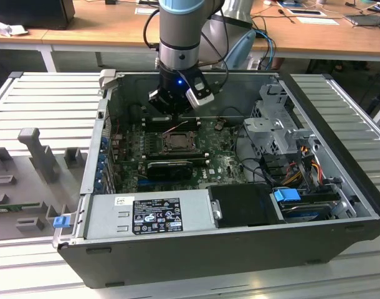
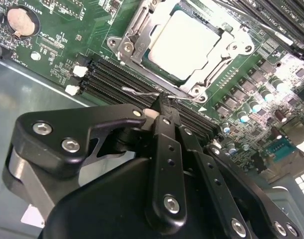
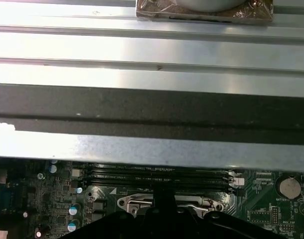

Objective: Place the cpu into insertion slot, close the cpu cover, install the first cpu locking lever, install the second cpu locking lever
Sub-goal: 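Install the first cpu locking lever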

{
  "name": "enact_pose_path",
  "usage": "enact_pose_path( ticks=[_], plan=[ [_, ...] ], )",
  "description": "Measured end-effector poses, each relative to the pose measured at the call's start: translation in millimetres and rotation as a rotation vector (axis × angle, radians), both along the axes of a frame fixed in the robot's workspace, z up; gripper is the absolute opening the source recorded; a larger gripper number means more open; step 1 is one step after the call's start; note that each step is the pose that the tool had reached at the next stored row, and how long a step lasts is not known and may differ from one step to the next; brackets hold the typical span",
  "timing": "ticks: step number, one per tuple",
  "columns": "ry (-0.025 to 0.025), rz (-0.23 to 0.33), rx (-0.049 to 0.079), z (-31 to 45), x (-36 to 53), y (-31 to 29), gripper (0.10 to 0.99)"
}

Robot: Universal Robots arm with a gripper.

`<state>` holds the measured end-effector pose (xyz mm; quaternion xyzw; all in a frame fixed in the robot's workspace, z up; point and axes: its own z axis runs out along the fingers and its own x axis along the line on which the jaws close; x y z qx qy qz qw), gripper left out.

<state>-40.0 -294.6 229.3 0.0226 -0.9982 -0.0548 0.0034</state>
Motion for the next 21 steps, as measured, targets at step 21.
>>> enact_pose_path(
  ticks=[21],
  plan=[
    [-0.0001, 0.002, 0.0, -3.9, 14.7, 4.9, 0.106]
  ],
)
